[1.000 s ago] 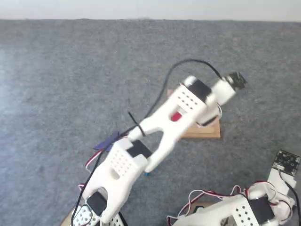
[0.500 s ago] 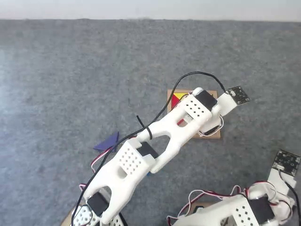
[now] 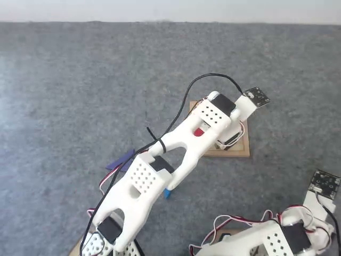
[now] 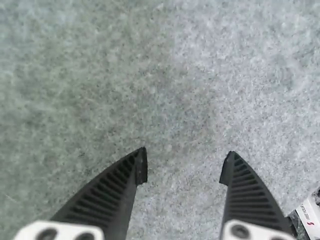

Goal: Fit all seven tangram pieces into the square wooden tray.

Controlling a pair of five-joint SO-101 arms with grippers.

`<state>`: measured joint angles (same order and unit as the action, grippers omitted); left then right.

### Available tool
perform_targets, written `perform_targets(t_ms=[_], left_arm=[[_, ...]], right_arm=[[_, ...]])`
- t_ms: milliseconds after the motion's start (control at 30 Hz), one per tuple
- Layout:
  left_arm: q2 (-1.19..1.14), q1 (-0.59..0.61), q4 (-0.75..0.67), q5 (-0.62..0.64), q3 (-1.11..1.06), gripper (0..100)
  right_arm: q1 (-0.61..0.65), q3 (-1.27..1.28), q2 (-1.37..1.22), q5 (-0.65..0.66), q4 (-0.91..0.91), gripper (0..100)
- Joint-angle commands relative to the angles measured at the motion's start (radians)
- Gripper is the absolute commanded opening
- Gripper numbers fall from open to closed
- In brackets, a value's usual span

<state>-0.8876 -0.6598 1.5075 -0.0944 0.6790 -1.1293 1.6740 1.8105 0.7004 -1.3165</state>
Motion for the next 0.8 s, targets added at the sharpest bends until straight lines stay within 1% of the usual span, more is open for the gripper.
perform_targets(t_ms=[0,233,433,567,667,767], left_arm=[[0.029,0.018,0.025,-0.021,0.079,14],[0.018,0.068,0.104,-0.017,0.209,14],[0.018,0.089,0.103,-0.017,0.219,14],[0.028,0.143,0.11,0.0,0.246,14],[0.003,0.173,0.109,0.017,0.219,14],[-0.038,0.175,0.104,0.018,0.186,14]], right_arm=[[-0.008,0.011,0.004,0.015,-0.025,24.8],[-0.008,0.011,0.004,0.015,-0.025,24.8],[-0.008,0.011,0.004,0.015,-0.025,24.8],[-0.008,0.011,0.004,0.015,-0.025,24.8],[-0.008,0.011,0.004,0.015,-0.025,24.8],[-0.008,0.011,0.004,0.015,-0.025,24.8]])
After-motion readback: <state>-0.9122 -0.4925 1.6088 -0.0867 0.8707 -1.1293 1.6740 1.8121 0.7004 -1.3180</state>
